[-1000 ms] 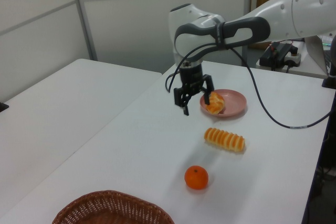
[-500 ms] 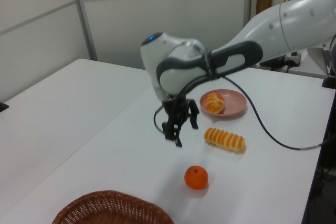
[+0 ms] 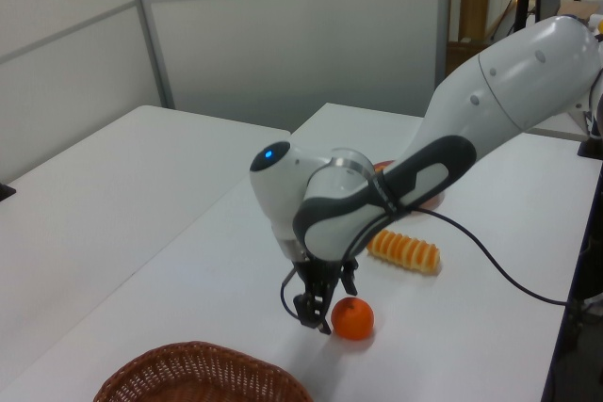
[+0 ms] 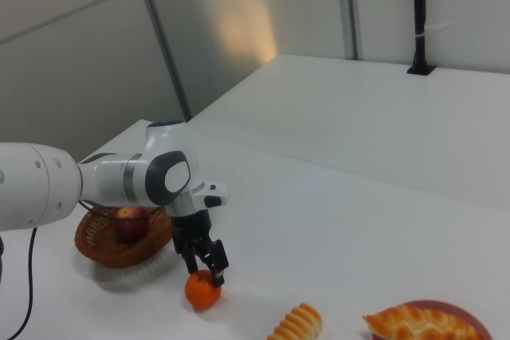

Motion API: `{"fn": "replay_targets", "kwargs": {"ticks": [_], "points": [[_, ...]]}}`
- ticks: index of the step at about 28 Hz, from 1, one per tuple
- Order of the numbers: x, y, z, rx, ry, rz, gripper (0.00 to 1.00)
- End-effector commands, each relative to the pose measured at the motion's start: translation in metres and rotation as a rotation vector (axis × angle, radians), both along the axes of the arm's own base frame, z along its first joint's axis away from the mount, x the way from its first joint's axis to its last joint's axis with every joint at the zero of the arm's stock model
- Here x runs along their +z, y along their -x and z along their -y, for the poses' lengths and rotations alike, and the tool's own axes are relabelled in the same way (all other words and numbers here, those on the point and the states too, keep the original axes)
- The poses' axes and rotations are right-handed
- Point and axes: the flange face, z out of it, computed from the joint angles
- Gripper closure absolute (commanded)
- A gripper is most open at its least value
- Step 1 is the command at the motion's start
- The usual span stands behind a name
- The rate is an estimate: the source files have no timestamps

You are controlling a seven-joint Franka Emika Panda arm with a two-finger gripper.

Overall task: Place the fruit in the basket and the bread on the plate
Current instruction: 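Close the gripper on the orange and lift it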

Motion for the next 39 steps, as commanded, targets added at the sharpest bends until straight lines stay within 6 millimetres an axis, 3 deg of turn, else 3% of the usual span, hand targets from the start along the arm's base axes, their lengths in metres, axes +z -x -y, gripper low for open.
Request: {"fn": "replay_targets", "kwargs": {"ticks": [1,8,15,26,28,31,32,34,39], "points": [[0.004,0.009,0.0,0.001,0.027,0.036,0.0],[0.004,0.012,0.001,0.011,0.038,0.039,0.0],[0.002,0.032,0.002,0.045,0.042,0.095,0.0],[-0.001,0.035,0.007,0.073,0.06,0.103,0.0],[-0.003,0.036,0.007,0.093,0.066,0.1,0.16],[-0.004,0.036,0.008,0.117,0.07,0.098,0.6],[-0.005,0.036,0.008,0.12,0.07,0.095,0.83],[-0.005,0.036,0.008,0.121,0.071,0.095,0.99],[-0.002,0.033,0.01,0.114,0.07,0.103,1.0]]}}
